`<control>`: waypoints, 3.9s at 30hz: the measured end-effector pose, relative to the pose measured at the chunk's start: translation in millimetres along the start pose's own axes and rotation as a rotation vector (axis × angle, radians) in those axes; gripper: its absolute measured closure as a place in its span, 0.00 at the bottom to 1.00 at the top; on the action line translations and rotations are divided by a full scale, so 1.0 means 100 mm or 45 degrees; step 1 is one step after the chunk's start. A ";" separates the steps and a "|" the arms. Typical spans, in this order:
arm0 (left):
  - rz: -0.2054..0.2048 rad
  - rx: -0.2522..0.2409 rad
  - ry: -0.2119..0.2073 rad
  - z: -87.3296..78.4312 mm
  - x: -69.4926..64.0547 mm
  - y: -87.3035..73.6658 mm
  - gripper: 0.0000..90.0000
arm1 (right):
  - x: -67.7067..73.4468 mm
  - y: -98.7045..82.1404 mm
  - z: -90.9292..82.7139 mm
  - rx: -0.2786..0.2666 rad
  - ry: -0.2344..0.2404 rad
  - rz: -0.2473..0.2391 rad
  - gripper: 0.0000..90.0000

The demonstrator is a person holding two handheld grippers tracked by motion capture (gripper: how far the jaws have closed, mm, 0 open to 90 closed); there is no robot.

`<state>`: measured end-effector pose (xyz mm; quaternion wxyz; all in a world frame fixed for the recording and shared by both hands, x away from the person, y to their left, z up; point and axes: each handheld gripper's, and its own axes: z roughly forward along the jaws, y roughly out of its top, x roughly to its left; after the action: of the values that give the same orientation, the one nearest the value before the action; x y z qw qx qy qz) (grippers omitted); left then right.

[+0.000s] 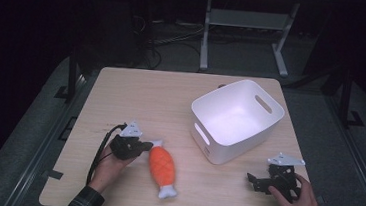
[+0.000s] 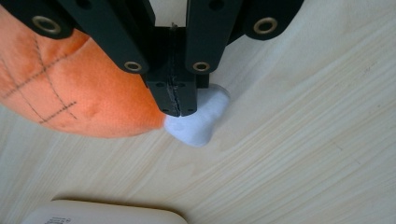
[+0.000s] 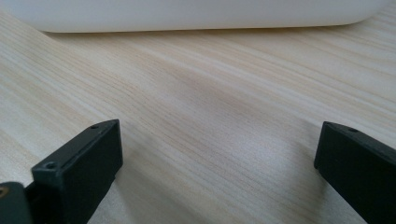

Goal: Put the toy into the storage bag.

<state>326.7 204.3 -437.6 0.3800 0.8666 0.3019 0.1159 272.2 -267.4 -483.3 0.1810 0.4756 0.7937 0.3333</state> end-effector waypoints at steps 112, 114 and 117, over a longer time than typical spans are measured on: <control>0.204 0.478 -0.185 0.29 -0.48 0.32 0.14 | 0.00 0.00 0.00 0.000 0.000 0.000 0.01; 0.204 0.489 -0.192 0.32 -0.48 0.31 0.14 | 0.00 0.00 0.00 0.000 0.000 0.000 0.01; 0.209 0.494 -0.197 0.35 -0.50 0.29 0.14 | 0.00 0.00 0.00 0.000 0.000 -0.001 0.01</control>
<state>314.8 137.4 -438.7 0.2176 0.9514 0.2170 0.0192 272.2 -267.5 -483.4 0.1811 0.4754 0.7938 0.3334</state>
